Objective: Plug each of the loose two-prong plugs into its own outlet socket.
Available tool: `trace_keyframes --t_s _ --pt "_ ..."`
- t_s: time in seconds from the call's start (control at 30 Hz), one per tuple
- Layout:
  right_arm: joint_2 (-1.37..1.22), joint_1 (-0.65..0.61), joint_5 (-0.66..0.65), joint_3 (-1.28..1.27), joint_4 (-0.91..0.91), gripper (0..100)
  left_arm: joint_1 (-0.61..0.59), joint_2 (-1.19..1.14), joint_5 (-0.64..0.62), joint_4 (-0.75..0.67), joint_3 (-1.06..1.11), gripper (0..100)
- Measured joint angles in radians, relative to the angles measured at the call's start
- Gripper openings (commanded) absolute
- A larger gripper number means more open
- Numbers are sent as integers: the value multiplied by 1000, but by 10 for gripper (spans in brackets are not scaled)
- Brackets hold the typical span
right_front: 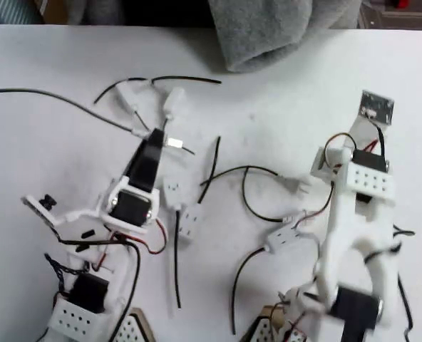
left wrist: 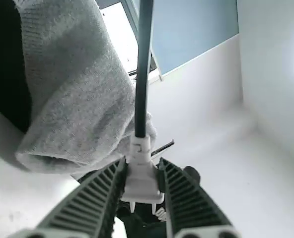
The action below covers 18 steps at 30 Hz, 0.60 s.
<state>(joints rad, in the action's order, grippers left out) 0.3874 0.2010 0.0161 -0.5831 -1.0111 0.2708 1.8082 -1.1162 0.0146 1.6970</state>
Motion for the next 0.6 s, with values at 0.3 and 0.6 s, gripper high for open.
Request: trace_keyframes --t_s 0.3,0.6 --pt "325 -446 -155 173 -273 307 0 0 -143 -3 0 26" --pt "89 -741 -242 462 -453 75 0 0 -146 34 0 26"
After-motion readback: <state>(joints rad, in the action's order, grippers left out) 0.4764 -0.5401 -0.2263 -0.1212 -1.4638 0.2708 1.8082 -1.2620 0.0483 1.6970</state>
